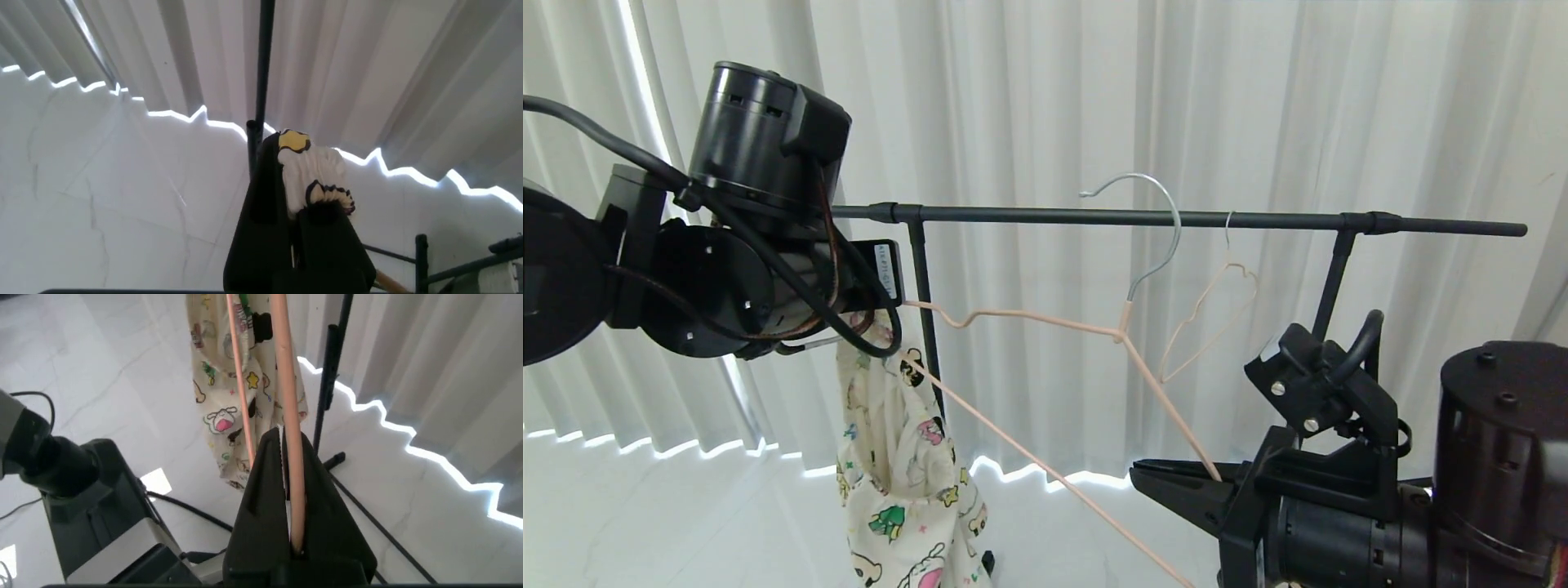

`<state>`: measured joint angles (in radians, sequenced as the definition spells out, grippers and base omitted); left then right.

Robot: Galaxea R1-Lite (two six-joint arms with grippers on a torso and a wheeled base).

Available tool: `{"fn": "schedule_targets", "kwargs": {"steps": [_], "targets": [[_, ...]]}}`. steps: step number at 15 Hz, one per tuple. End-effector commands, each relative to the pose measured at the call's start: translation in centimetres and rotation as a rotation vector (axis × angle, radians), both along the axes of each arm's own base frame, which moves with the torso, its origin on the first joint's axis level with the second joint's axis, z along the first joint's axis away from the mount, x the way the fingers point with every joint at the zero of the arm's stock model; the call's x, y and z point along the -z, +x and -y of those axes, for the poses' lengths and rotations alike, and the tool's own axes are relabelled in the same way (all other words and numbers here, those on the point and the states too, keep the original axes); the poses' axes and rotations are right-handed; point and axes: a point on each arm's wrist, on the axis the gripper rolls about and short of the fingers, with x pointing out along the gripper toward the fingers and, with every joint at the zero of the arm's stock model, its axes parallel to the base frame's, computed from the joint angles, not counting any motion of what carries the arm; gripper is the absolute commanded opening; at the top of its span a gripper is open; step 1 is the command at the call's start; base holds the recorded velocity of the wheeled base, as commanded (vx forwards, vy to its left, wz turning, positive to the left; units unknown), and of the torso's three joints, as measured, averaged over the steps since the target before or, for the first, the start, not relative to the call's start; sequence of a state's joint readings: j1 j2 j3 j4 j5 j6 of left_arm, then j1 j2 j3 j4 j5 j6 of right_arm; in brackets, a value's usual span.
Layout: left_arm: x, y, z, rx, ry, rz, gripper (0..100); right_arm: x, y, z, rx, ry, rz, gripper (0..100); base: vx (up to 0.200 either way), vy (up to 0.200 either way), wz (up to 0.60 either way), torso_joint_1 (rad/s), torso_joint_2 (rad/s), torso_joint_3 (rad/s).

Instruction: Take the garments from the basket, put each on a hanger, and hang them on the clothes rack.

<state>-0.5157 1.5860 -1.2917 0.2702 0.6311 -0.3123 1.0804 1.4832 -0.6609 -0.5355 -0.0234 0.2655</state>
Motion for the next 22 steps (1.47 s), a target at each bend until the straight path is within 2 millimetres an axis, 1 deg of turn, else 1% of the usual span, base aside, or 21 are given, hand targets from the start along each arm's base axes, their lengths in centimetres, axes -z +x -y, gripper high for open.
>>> {"fn": "schedule_targets", "kwargs": {"steps": [1, 6, 9, 12, 14, 16, 17, 19, 20, 22], "targets": [[0.0, 0.0, -0.1, -0.011, 0.003, 0.004, 0, -0.2, 0.1, 0.2, 0.006, 0.005, 0.003, 0, 0.0, 0.0, 0.0, 0.0, 0.0, 0.0], [-0.2, -0.2, -0.1, -0.031, 0.017, 0.015, 0, 0.5, 1.1, -1.0, 0.035, -0.015, -0.002, 0, 0.0, 0.0, 0.0, 0.0, 0.0, 0.0], [-0.2, -0.4, 0.3, -0.017, 0.017, 0.018, 0, 0.9, 1.7, -1.9, 0.044, -0.015, -0.002, 0, 0.0, 0.0, 0.0, 0.0, 0.0, 0.0], [-0.5, -1.4, 1.7, 0.032, -0.014, 0.03, 0, 1.4, 2.3, -2.9, 0.048, -0.02, -0.014, 0, 0.0, 0.0, 0.0, 0.0, 0.0, 0.0], [-0.5, -2.1, 2.8, 0.06, -0.059, 0.037, 0, 2.1, 2.8, -3.7, 0.064, -0.01, -0.033, 0, 0.0, 0.0, 0.0, 0.0, 0.0, 0.0], [-0.6, -2.7, 3.5, 0.086, -0.074, 0.04, 0, 2.7, 3.2, -4.4, 0.083, 0.002, -0.025, 0, 0.0, 0.0, 0.0, 0.0, 0.0, 0.0], [-0.9, -3.6, 4.2, 0.13, -0.082, 0.049, 0, 3.1, 3.3, -4.9, 0.082, 0.011, -0.023, 0, 0.0, 0.0, 0.0, 0.0, 0.0, 0.0], [-1.7, -4.5, 5.3, 0.183, -0.103, 0.068, 0, 3.3, 3.4, -5.1, 0.081, 0.007, -0.025, 0, 0.0, 0.0, 0.0, 0.0, 0.0, 0.0], [-2.3, -4.9, 5.9, 0.209, -0.12, 0.085, 0, 3.3, 3.4, -5.2, 0.081, 0.009, -0.025, 0, 0.0, 0.0, 0.0, 0.0, 0.0, 0.0], [-3.6, -6.7, 7.5, 0.304, -0.154, 0.112, 0, 3.0, 3.6, -5.3, 0.093, 0.033, -0.04, 0, 0.0, 0.0, 0.0, 0.0, 0.0, 0.0]]}}
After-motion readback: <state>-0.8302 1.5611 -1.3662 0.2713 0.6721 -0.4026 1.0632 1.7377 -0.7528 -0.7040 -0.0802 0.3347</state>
